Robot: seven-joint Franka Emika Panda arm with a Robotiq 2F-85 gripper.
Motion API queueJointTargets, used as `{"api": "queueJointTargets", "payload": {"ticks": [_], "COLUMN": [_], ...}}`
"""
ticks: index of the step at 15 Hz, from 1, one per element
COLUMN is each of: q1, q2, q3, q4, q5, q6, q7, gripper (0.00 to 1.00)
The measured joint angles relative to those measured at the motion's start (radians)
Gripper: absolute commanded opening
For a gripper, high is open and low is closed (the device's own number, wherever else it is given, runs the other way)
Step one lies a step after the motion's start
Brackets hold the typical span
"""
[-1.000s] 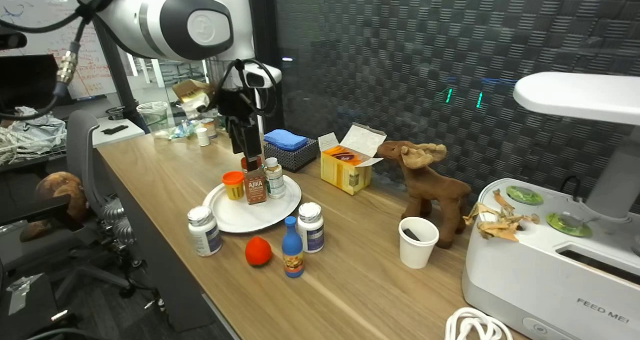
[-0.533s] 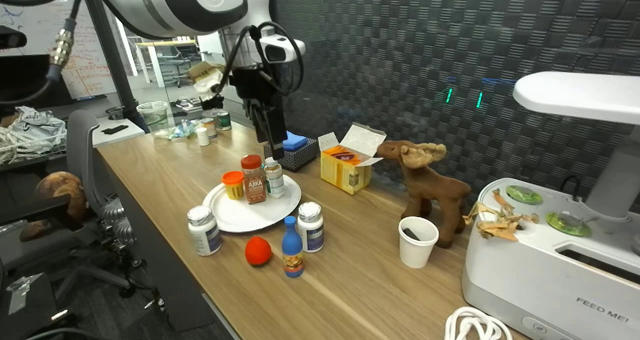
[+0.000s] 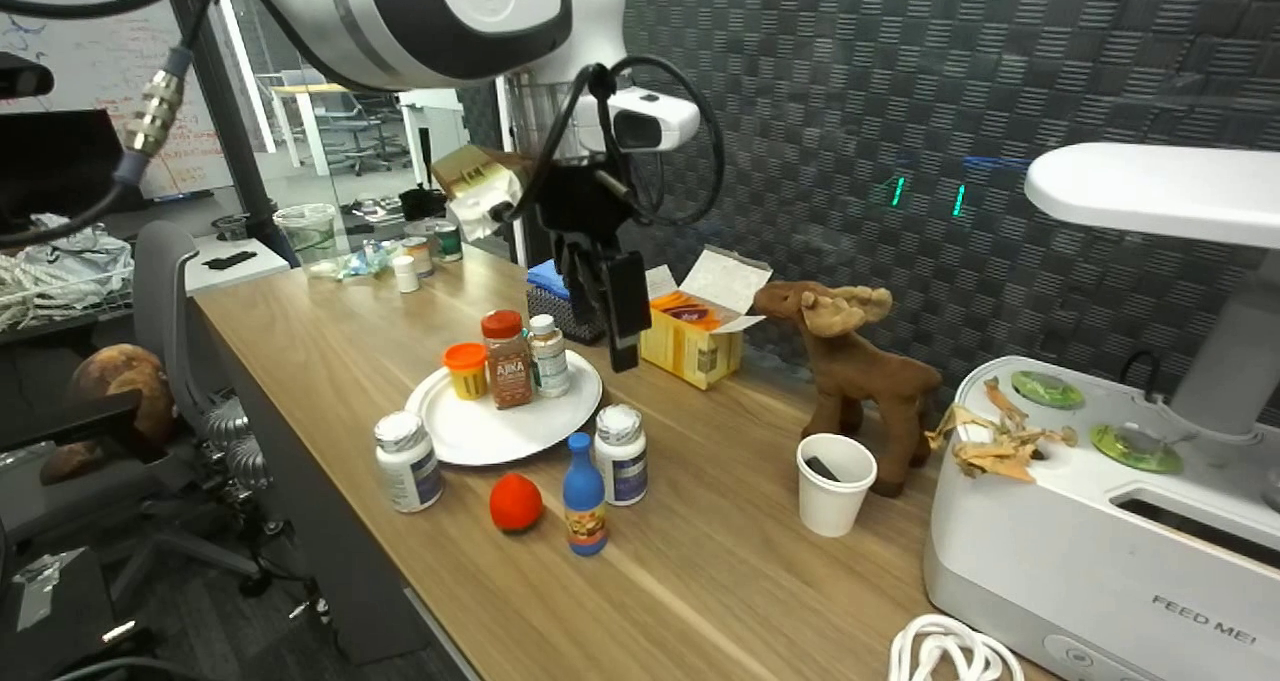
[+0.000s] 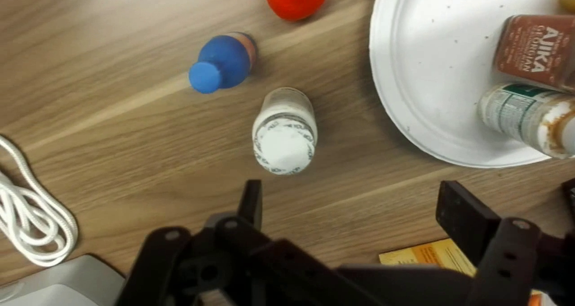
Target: Pick up all the objects surrounding the white plate and arrange them on the plate
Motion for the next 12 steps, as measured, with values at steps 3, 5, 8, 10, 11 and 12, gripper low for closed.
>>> {"api": "queueJointTargets", "payload": {"ticks": [3,5,8,10,11,12], "q1": [-0.024,-0.035,-0.044,-0.047,-0.048,-0.049], "q2": [0.017,0.029,0.055,0.071,0.078,0.084], "q3": [-0.005,-0.006,-0.007,-0.008,-0.008,-0.008], "q4": [-0.016,-0.023,-0.025,-0.025,-0.025,-0.025], "q5": [0.018,0.028,0.034,0.037,0.038,0.039], "q6": [0.001,0.001,0.001,0.002,0.006,0.011], "q7": [-0.027,-0.042,-0.052,-0.058,-0.059,-0.060], "gripper": [1.00,1.00,1.00,1.00,1.00,1.00]}}
